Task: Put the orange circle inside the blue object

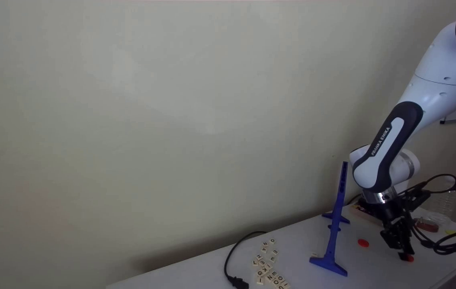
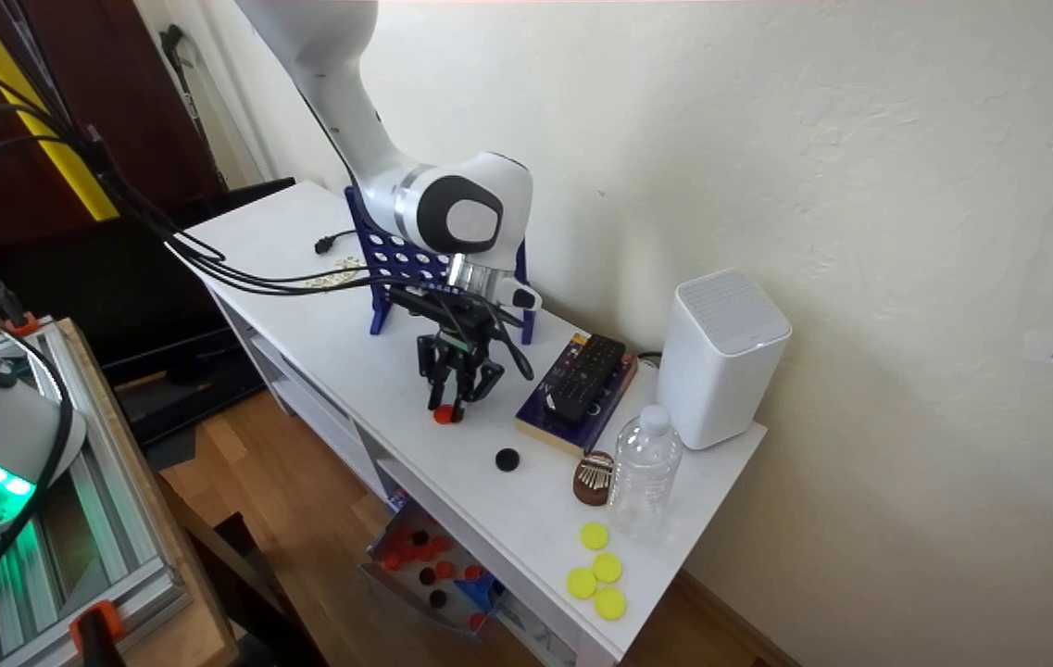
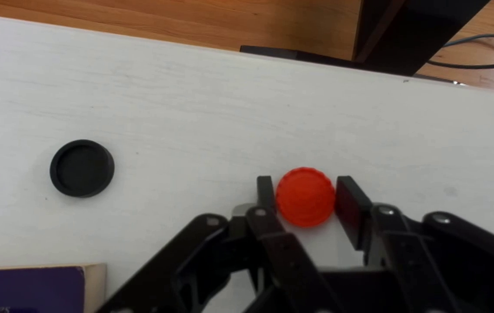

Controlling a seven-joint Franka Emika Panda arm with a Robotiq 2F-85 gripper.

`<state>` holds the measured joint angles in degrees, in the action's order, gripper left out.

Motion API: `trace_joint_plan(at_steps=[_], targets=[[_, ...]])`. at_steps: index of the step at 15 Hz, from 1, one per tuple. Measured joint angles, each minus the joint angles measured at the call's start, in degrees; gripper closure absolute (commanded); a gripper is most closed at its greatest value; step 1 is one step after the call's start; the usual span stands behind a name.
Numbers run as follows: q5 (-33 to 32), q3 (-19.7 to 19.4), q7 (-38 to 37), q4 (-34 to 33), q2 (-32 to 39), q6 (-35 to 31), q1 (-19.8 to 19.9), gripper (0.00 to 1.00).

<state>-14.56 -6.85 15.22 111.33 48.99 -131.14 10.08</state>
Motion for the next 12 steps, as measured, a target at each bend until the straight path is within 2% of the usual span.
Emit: trace_joint_plan(at_steps=[1,2,12], targets=[[0.00,0.00,0.00,0.00,-0.03,-0.02,0.02,0.83],[0.00,0.02,0.00,0.00,-0.04,-0.04,0.06,0.89],[0.00,0.04,1.41,0.07,-0.39,-1.66,1.19,0.90]])
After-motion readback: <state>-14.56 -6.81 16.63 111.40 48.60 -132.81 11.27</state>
